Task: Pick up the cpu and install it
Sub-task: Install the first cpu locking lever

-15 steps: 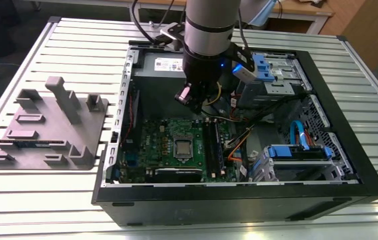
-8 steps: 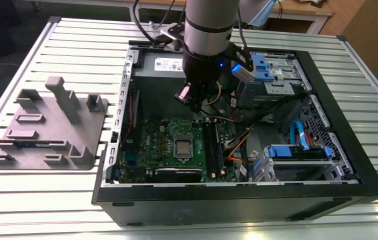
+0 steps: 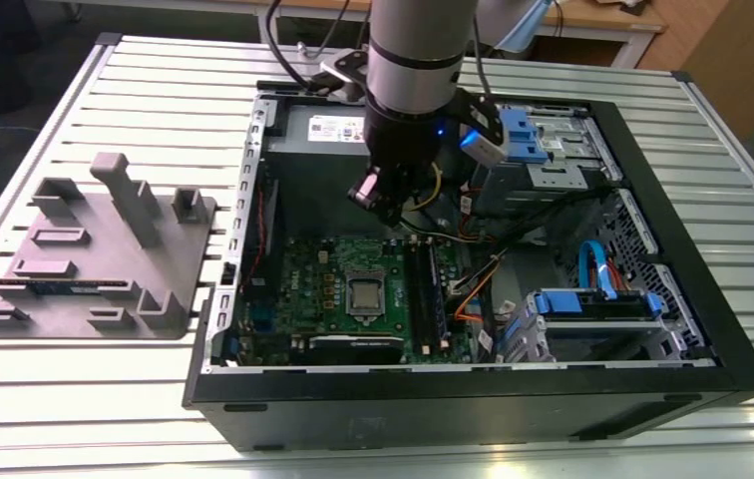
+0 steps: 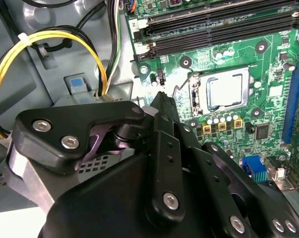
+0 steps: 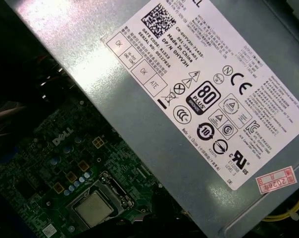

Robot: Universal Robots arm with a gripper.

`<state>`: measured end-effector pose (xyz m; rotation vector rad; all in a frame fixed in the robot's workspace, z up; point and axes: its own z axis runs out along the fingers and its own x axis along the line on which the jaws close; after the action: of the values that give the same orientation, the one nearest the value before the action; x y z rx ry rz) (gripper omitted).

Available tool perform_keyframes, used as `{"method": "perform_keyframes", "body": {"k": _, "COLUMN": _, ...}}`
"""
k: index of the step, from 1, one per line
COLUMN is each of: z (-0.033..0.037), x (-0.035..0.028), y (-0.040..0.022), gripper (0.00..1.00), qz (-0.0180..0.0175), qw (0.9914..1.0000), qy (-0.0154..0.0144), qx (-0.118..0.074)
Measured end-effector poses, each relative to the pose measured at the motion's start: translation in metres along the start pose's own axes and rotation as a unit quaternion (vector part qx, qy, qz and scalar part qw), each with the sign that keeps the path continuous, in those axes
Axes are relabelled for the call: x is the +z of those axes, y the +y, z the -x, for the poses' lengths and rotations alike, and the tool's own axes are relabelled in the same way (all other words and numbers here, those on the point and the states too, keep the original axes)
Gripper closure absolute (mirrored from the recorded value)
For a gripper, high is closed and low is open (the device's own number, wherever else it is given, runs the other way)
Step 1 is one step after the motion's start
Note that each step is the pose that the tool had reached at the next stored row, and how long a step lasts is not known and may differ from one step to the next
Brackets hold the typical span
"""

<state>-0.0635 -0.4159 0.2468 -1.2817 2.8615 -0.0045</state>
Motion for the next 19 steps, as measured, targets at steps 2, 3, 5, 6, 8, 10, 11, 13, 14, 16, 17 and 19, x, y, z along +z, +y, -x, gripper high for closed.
{"method": "perform_keyframes", "body": {"k": 2, "z": 0.0000, "x": 0.0005, "y": 0.0000, "gripper": 0.90, "qz": 0.0000, "qw": 1.00000, "qy": 0.0000, "qx": 0.000}}
{"method": "perform_keyframes", "body": {"k": 3, "z": 0.0000, "x": 0.0008, "y": 0.0000, "gripper": 0.90, "qz": 0.0000, "qw": 1.00000, "qy": 0.0000, "qx": 0.000}}
{"method": "perform_keyframes", "body": {"k": 5, "z": 0.0001, "x": 0.0012, "y": 0.0000, "gripper": 0.90, "qz": -0.0005, "qw": 1.00000, "qy": 0.0005, "qx": 0.000}}
{"method": "perform_keyframes", "body": {"k": 6, "z": 0.0000, "x": 0.0013, "y": 0.0000, "gripper": 0.90, "qz": -0.0010, "qw": 1.00000, "qy": 0.0011, "qx": 0.000}}
{"method": "perform_keyframes", "body": {"k": 8, "z": -0.0003, "x": 0.0013, "y": -0.0002, "gripper": 0.90, "qz": -0.0021, "qw": 1.00000, "qy": 0.0023, "qx": 0.000}}
{"method": "perform_keyframes", "body": {"k": 10, "z": -0.0010, "x": 0.0014, "y": -0.0007, "gripper": 0.90, "qz": -0.0033, "qw": 0.99999, "qy": 0.0037, "qx": 0.000}}
{"method": "perform_keyframes", "body": {"k": 11, "z": -0.0014, "x": 0.0014, "y": -0.0012, "gripper": 0.90, "qz": -0.0039, "qw": 0.99998, "qy": 0.0043, "qx": 0.000}}
{"method": "perform_keyframes", "body": {"k": 13, "z": -0.0024, "x": 0.0014, "y": -0.0021, "gripper": 0.90, "qz": -0.0051, "qw": 0.99997, "qy": 0.0057, "qx": 0.000}}
{"method": "perform_keyframes", "body": {"k": 14, "z": -0.0030, "x": 0.0014, "y": -0.0027, "gripper": 0.90, "qz": -0.0057, "qw": 0.99996, "qy": 0.0064, "qx": 0.000}}
{"method": "perform_keyframes", "body": {"k": 16, "z": -0.0046, "x": 0.0014, "y": -0.0041, "gripper": 0.90, "qz": -0.0069, "qw": 0.99995, "qy": 0.0077, "qx": 0.000}}
{"method": "perform_keyframes", "body": {"k": 17, "z": -0.0056, "x": 0.0014, "y": -0.0050, "gripper": 0.90, "qz": -0.0073, "qw": 0.99994, "qy": 0.0082, "qx": 0.000}}
{"method": "perform_keyframes", "body": {"k": 19, "z": -0.0081, "x": 0.0015, "y": -0.0072, "gripper": 0.90, "qz": -0.0081, "qw": 0.99993, "qy": 0.0090, "qx": 0.000}}
